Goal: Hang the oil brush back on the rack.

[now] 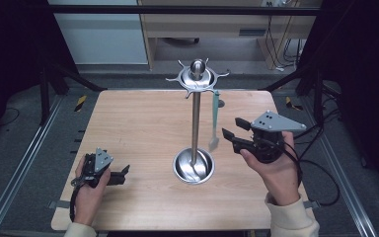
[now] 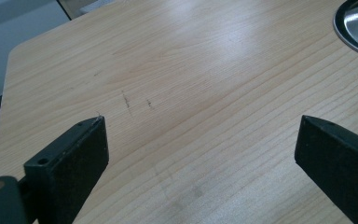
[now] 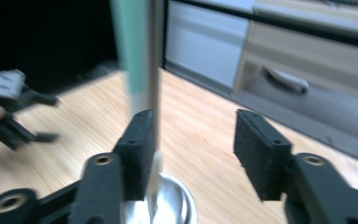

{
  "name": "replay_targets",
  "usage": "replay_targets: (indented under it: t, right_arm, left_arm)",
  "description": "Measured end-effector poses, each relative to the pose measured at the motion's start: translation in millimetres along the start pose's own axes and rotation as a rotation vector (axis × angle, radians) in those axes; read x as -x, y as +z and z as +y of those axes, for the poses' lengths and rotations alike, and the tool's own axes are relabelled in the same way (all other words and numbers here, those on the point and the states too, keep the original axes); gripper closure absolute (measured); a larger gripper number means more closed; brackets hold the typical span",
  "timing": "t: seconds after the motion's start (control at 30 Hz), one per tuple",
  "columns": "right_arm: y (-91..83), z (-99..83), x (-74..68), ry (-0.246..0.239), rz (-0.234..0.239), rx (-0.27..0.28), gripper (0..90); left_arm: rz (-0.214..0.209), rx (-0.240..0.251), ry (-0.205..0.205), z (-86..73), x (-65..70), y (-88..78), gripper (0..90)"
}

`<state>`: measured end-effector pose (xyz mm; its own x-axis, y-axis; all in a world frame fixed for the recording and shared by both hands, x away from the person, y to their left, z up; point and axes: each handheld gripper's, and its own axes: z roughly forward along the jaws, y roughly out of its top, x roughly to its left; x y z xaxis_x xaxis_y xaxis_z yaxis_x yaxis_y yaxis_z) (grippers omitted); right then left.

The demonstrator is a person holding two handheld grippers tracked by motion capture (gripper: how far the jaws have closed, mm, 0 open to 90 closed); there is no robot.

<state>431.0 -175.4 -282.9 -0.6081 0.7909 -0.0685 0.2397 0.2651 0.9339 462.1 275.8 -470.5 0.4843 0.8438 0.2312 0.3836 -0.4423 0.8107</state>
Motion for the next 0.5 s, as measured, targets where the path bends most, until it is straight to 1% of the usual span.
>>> replay_targets:
  t: [0.07,0.17,0.23,0.3,0.4,0.43,0.47,0.5]
  right_arm:
    - [1.5,-2.9,4.3,0.005,-0.026,-0.017,42.9]
    - [2.8,-6.0,11.0,0.015,-0.023,-0.034,37.1]
    - [3.5,-7.5,14.4,0.011,-0.033,-0.046,33.6]
    - [4.3,-9.0,17.5,0.021,-0.062,-0.06,27.7]
    - [5.2,-11.2,23.7,0.021,-0.105,-0.07,22.0]
    - [4.9,-13.2,28.6,0.014,-0.144,-0.069,18.4]
    - [4.9,-13.2,28.6,0.014,-0.144,-0.069,18.4]
    - [5.0,-14.3,31.6,0.016,-0.164,-0.068,16.4]
  left_arm:
    - [-0.001,-0.001,0.0,-0.1,-0.1,0.1,2.4]
    - [-0.002,-0.001,0.0,-0.1,-0.1,0.2,2.4]
    - [-0.001,-0.002,0.0,-0.1,0.2,0.4,2.4]
    - [-0.003,-0.003,0.002,0.1,0.2,0.2,2.4]
    - [-0.006,-0.004,0.002,0.1,0.5,0.4,2.4]
    - [-0.006,-0.004,0.002,0.1,0.6,0.5,2.4]
    - [-0.007,-0.004,0.002,0.1,0.6,0.5,2.4]
    - [-0.008,-0.005,0.003,0.0,0.6,0.6,2.4]
